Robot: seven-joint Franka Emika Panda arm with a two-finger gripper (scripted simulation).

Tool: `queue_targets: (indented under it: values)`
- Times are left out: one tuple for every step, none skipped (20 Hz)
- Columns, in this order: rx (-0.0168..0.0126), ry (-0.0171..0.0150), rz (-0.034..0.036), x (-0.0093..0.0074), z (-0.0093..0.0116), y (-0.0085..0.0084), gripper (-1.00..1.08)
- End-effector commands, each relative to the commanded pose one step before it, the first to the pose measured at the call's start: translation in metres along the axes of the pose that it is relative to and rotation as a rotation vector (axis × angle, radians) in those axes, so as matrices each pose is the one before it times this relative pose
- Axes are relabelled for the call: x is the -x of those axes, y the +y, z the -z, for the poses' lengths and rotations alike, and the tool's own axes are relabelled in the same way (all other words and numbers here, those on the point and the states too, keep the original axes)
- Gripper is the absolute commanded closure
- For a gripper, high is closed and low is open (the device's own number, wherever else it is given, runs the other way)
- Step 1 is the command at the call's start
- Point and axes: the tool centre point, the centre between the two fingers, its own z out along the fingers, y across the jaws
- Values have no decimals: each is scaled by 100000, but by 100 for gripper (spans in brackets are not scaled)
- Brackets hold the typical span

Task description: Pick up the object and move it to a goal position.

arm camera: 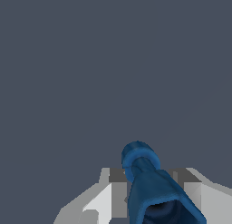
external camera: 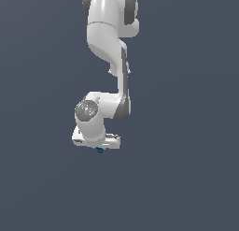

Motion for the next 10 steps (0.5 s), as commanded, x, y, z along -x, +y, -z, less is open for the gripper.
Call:
queue_targets:
  values:
    - [4, 36, 0, -17, 14, 3, 108]
    - [0, 0, 0, 0, 0, 0, 108]
    - [0, 0, 0, 0, 0, 0, 108]
    - [0, 0, 0, 0, 0, 0, 108]
    - [0, 0, 0, 0, 0, 0, 108]
    - [0, 0, 0, 10, 4, -1, 108]
    - [-56, 66, -45, -3, 29, -34, 108]
    - [-126, 161, -134, -10, 63, -105, 108]
    - [-226, 286, -236, -16, 116, -166, 108]
    - [-316, 401, -330, -22, 163, -235, 108]
